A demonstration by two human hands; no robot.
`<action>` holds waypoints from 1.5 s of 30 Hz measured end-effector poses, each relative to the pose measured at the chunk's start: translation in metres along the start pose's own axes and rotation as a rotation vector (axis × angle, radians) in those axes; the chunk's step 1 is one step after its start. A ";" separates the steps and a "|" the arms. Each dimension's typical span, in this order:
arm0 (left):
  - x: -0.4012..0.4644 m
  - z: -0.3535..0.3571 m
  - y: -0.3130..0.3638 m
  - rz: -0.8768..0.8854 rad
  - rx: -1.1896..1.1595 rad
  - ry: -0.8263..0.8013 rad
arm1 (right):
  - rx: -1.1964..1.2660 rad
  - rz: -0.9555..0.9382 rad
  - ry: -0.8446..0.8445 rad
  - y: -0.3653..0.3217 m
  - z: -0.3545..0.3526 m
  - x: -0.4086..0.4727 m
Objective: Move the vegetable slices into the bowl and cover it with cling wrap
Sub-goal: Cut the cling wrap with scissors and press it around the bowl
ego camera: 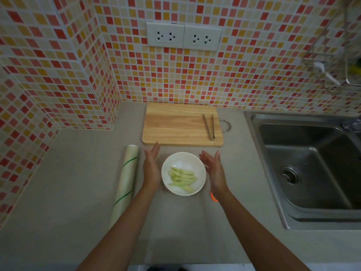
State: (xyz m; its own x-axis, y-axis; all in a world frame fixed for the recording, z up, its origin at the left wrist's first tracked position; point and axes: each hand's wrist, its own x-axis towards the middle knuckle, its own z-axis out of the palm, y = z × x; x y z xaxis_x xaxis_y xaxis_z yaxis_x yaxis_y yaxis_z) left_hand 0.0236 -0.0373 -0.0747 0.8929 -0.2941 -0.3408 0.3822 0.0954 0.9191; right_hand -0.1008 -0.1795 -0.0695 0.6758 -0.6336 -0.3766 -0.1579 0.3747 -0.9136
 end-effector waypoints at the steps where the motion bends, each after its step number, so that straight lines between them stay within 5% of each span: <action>1: -0.006 -0.002 -0.004 -0.030 -0.099 0.028 | 0.020 0.007 -0.013 -0.001 0.002 0.000; 9: -0.037 0.013 -0.029 -0.168 -0.300 -0.067 | 0.175 0.113 -0.115 -0.003 0.021 -0.001; 20: -0.034 0.010 -0.040 -0.060 -0.093 -0.036 | -0.019 0.196 -0.365 -0.008 0.011 0.016; 27: -0.026 -0.007 -0.032 -0.053 -0.032 -0.020 | 0.001 -0.029 -0.038 -0.006 0.006 0.002; 45: -0.048 0.003 0.004 -0.100 0.077 -0.263 | 0.016 0.058 -0.129 0.000 0.013 -0.035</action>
State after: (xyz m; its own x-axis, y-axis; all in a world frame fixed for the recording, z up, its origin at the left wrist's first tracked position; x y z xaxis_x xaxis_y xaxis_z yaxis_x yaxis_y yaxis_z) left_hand -0.0190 -0.0258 -0.0541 0.7554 -0.5362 -0.3767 0.4370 -0.0162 0.8993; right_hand -0.1154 -0.1489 -0.0544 0.7533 -0.5184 -0.4048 -0.1882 0.4199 -0.8879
